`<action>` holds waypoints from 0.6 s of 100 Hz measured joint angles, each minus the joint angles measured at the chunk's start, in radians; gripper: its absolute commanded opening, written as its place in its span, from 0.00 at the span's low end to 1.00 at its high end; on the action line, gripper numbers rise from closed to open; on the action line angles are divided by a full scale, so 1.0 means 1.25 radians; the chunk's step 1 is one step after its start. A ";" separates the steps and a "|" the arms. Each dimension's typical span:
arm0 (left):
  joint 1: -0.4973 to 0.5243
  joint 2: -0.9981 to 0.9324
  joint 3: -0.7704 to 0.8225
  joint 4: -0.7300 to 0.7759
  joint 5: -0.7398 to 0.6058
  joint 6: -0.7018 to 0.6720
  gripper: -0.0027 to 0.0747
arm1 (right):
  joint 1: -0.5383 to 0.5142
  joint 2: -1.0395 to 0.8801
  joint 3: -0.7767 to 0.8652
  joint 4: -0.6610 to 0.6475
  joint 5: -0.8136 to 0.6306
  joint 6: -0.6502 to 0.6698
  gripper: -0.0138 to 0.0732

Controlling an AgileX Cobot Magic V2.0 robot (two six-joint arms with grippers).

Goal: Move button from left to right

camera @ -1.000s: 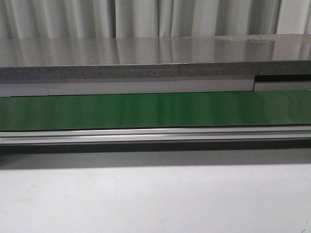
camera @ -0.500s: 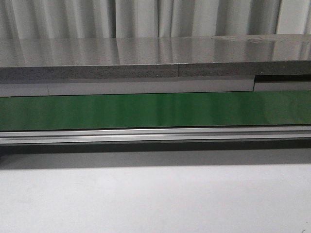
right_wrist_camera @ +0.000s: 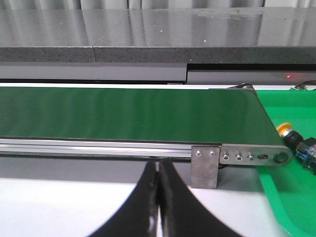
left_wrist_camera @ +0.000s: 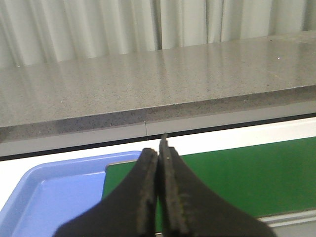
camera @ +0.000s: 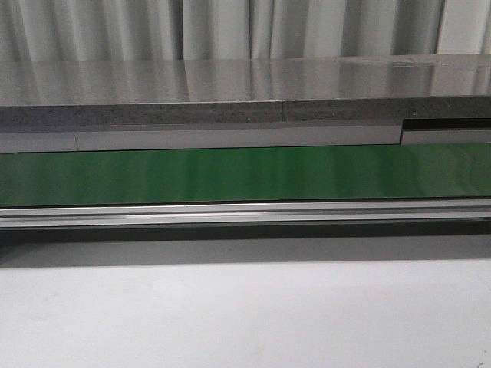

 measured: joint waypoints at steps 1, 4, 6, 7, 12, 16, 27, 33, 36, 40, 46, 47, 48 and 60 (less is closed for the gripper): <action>0.000 -0.002 0.005 0.001 -0.002 0.000 0.01 | 0.000 0.000 0.000 0.000 0.000 0.000 0.08; 0.000 -0.015 0.017 0.001 -0.006 -0.002 0.01 | 0.000 0.000 0.000 0.000 0.000 0.000 0.08; 0.000 -0.021 0.027 0.003 -0.007 -0.004 0.01 | 0.000 0.000 0.000 0.000 0.000 0.000 0.08; 0.000 -0.026 0.030 0.003 -0.010 -0.004 0.01 | 0.000 0.000 0.000 0.000 0.000 0.000 0.08; 0.000 -0.046 0.053 0.003 -0.018 -0.004 0.01 | 0.000 0.000 0.000 0.000 0.000 0.000 0.08; 0.004 -0.066 0.073 0.003 -0.020 -0.004 0.01 | 0.000 0.000 0.000 0.000 0.000 0.000 0.08; 0.015 -0.122 0.126 0.003 -0.023 -0.006 0.01 | 0.000 0.000 0.000 0.000 0.000 0.000 0.08; 0.022 -0.150 0.152 0.003 -0.026 -0.006 0.01 | 0.000 0.000 0.000 0.000 0.000 0.000 0.08; 0.023 -0.163 0.167 0.003 -0.026 -0.008 0.01 | 0.000 0.000 0.000 0.000 0.000 0.000 0.08; 0.029 -0.182 0.182 0.003 -0.027 -0.010 0.01 | 0.000 0.000 0.000 0.000 0.000 0.000 0.08; 0.035 -0.210 0.207 0.003 -0.028 -0.010 0.01 | 0.000 0.000 0.000 0.000 0.000 0.000 0.08; 0.034 -0.213 0.209 0.003 -0.028 -0.010 0.01 | 0.000 0.000 0.000 0.000 0.000 0.000 0.08; 0.036 -0.219 0.214 0.003 -0.028 -0.011 0.01 | 0.000 0.000 0.000 0.000 0.000 0.000 0.08; 0.043 -0.258 0.234 0.003 -0.025 -0.024 0.01 | 0.000 0.000 0.000 0.000 0.000 0.000 0.08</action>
